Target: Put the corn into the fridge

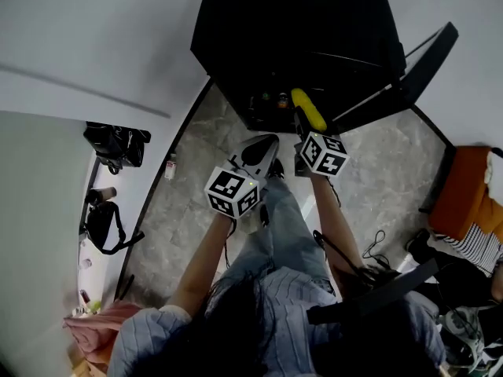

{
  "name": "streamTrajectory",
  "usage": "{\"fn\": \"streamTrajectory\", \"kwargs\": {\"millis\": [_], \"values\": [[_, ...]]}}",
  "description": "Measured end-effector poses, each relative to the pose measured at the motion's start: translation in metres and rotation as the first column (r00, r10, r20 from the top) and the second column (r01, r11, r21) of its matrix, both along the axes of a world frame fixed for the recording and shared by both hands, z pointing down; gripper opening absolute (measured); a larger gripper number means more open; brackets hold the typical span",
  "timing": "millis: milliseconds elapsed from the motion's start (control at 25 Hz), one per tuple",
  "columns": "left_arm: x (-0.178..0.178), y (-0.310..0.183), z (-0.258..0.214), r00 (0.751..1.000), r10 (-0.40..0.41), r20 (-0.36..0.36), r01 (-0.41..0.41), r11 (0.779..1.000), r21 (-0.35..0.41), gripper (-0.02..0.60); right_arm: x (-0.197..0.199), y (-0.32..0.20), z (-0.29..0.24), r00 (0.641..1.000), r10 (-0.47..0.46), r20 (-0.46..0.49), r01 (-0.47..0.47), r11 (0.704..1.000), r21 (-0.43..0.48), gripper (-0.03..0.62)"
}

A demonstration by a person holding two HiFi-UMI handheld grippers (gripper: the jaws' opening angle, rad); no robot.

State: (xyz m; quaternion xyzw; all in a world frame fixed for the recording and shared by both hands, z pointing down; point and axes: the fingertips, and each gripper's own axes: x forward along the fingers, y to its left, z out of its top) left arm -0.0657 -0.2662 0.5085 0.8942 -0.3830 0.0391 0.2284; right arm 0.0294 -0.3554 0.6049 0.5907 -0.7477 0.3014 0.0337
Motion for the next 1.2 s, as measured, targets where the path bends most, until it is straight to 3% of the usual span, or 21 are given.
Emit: {"fn": "streamTrajectory", "kwargs": {"millis": [400,760,1200], "values": [[-0.006,-0.034,0.02,1.0,-0.028,0.003,0.028,0.999,-0.018,0.009,0.001,-0.056,0.048,0.997,0.02,-0.073,-0.024,0.998,-0.063,0.258],[0.001,-0.034,0.035,1.0,-0.006,0.016,0.007,0.999,-0.053,0.009,0.015,-0.083,0.073,0.977,-0.011,-0.211,-0.011,0.995,-0.101,0.258],[0.006,-0.045,0.049,1.0,-0.015,0.004,0.015,0.997,-0.072,0.009,0.011,-0.1,0.084,0.966,-0.071,-0.248,0.062,0.997,-0.044,0.258]]}}
